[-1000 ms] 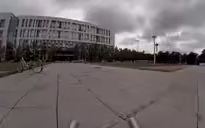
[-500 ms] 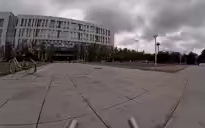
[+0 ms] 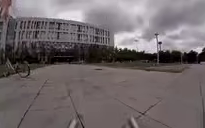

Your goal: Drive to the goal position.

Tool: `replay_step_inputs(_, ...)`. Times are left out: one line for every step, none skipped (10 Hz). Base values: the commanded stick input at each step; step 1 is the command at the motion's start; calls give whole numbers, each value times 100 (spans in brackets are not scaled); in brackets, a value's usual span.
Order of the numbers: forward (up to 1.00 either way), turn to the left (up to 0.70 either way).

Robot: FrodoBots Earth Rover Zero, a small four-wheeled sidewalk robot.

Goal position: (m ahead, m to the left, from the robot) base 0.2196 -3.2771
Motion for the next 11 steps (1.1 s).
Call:
replay_step_inputs(100,0)
replay_step_inputs(100,32)
replay_step_inputs(100,40)
replay_step_inputs(100,40)
replay_step_inputs(100,40)
replay_step_inputs(100,40)
replay_step_inputs(100,27)
replay_step_inputs(100,0)
replay_step_inputs(100,0)
replay_step_inputs(100,0)
replay_step_inputs(100,0)
